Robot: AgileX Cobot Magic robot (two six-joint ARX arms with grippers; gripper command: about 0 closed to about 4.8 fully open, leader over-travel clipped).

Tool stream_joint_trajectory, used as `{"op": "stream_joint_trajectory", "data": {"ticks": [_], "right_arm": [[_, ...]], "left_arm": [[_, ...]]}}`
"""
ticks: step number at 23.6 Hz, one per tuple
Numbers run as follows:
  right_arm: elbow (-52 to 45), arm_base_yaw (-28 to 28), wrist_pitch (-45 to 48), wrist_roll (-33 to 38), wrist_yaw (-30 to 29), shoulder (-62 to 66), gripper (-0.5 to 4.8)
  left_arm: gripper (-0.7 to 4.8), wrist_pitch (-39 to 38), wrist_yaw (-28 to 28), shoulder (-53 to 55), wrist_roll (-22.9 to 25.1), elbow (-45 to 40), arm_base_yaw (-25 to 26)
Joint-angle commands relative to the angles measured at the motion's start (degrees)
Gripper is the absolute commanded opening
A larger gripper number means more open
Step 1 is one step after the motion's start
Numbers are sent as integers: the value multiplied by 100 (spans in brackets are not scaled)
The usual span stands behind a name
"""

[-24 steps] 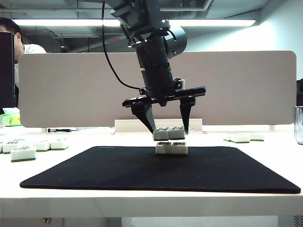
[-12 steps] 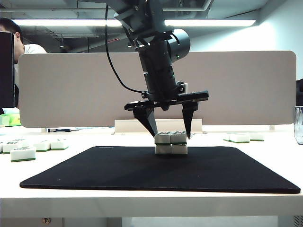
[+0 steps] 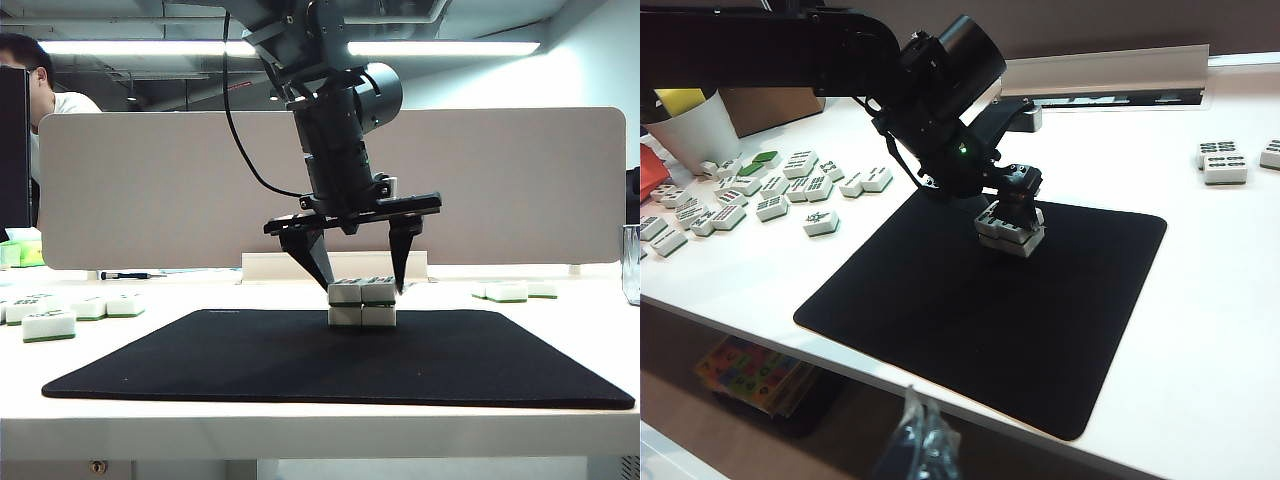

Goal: Arrange four mahjong tiles into a neat stack, creating two layers of paired tiles.

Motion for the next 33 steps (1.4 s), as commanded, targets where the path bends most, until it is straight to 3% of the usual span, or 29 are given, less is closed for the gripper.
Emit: {"op": "stream_joint_trajectory", "data": {"ticks": [1, 24, 33], "right_arm": [[15, 7, 63, -17, 11, -59, -1], [15, 7, 2, -17, 11, -59, -1], [15, 7, 7, -17, 11, -59, -1]], "left_arm": [[341, 42, 11, -9, 4, 17, -11], [342, 122, -92, -9, 2, 17, -4], [383, 120, -92, -9, 2, 17, -2]]}}
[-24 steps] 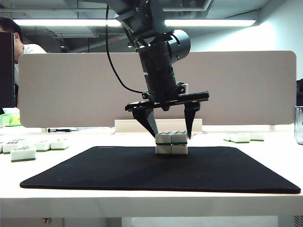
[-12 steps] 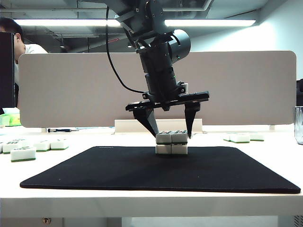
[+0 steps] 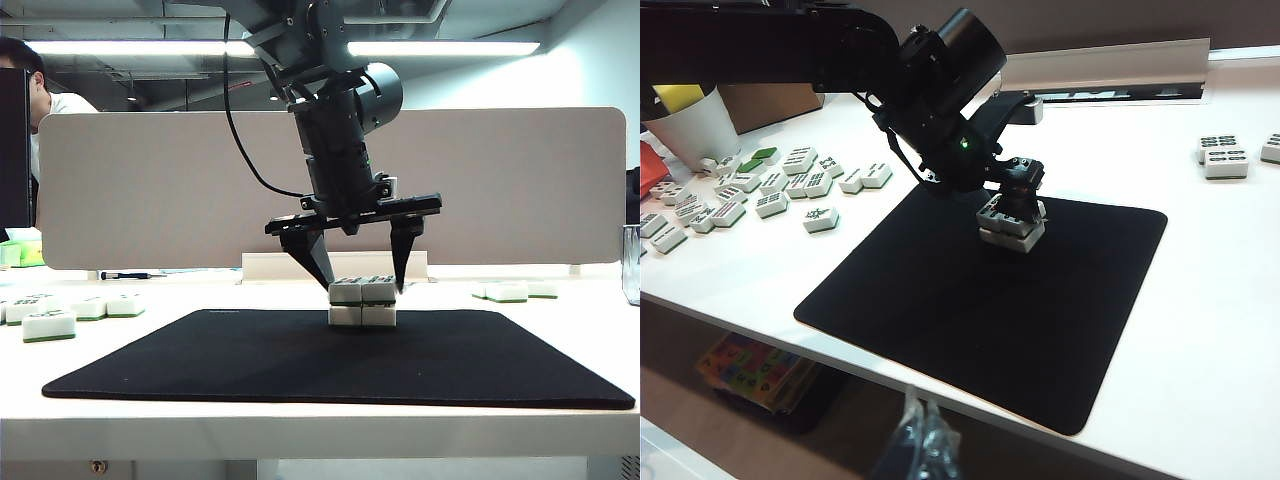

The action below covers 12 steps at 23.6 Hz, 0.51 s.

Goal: Arrange four mahjong tiles into a neat stack, creating two layers of paired tiles.

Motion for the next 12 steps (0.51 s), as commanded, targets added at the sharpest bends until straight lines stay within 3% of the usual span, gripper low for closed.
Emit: {"op": "stream_joint_trajectory", "data": {"ticks": [1, 12], "right_arm": [[15, 7, 59, -17, 11, -59, -1], [15, 7, 63, -17, 11, -59, -1]], "left_arm": [[383, 15, -20, -22, 2, 20, -4], [409, -9, 15, -22, 2, 20, -7]]}}
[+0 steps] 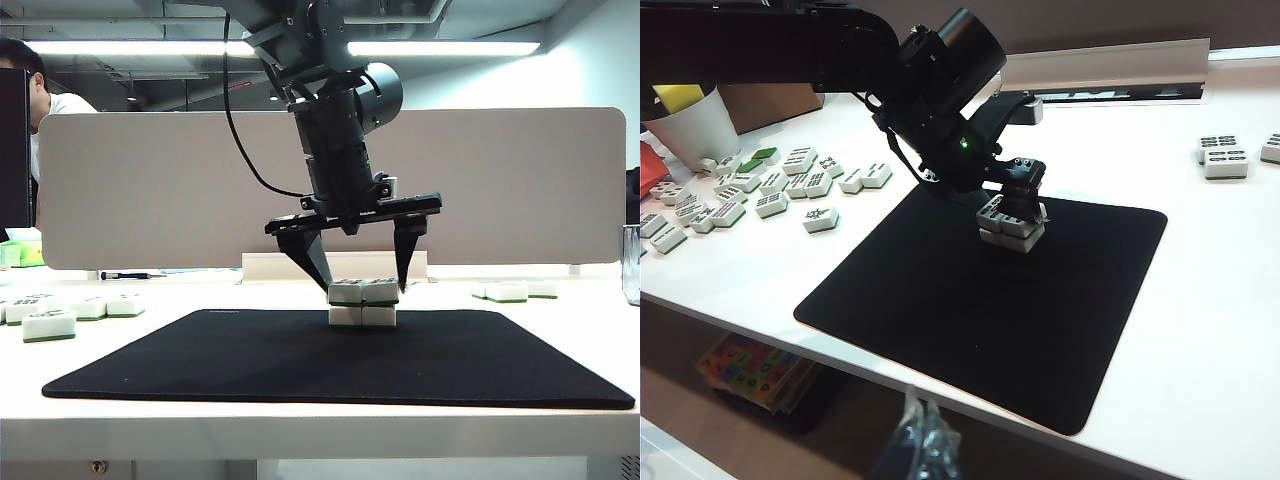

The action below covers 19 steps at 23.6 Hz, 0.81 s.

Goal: Arrange four mahjong tiles into a neat stack, creating two layers of paired tiles.

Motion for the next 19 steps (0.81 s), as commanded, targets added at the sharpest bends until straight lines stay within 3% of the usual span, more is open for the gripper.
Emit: {"op": "stream_joint_trajectory", "data": {"ticks": [1, 8, 10, 13, 19], "right_arm": [[15, 7, 63, -17, 11, -59, -1], [15, 7, 74, -17, 11, -59, -1], [15, 7, 74, -17, 11, -59, -1], [15, 7, 72, -17, 11, -59, -1], [15, 7, 72, -17, 11, -59, -1]], "left_arm": [[409, -20, 28, -20, 0, 20, -9], [410, -109, -17, -22, 2, 22, -7], [418, -109, -17, -22, 2, 20, -9], [471, -107, -24, -22, 0, 20, -9], [471, -131, -4, -28, 4, 28, -7]]}}
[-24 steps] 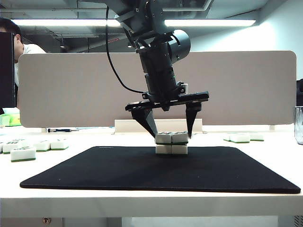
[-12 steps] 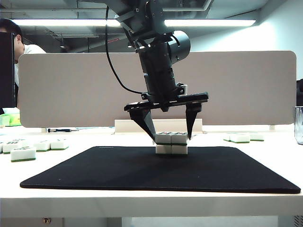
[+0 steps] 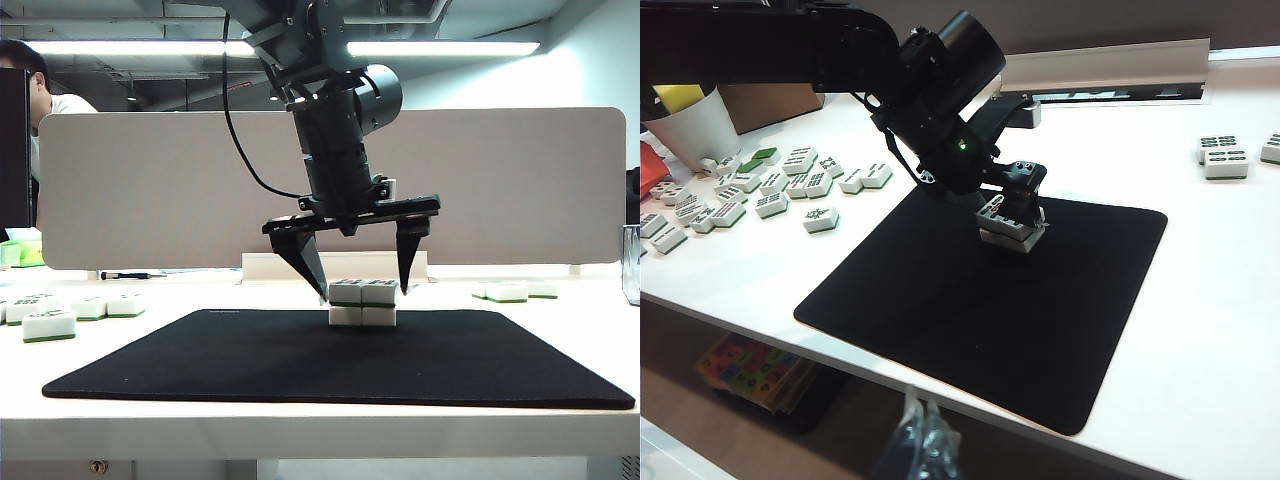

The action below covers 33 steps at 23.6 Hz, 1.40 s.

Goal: Arrange four mahjong tiles into a neat stack, creating two layers of paired tiles.

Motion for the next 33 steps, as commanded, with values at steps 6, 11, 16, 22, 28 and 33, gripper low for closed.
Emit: {"op": "stream_joint_trajectory", "data": {"ticks": [6, 11, 16, 22, 28, 33], "right_arm": [[15, 7, 70, -17, 11, -59, -1], [15, 7, 44, -17, 7, -59, -1], [15, 7, -31, -15, 7, -59, -1], [15, 7, -31, -15, 7, -61, -1], [15, 7, -31, -15, 7, -61, -1], [15, 7, -31, -15, 7, -61, -1]], "left_arm": [[470, -1097, -17, -57, 22, 785, 4], [466, -2070, 245, -57, 188, 1808, 2], [364, -3464, 236, -59, 485, 3248, 4], [103, -3447, 236, -319, 944, 4328, -7], [2, -3438, 251, -560, 1305, 4494, -52], [3, -3453, 280, -603, 1305, 4494, -50]]}}
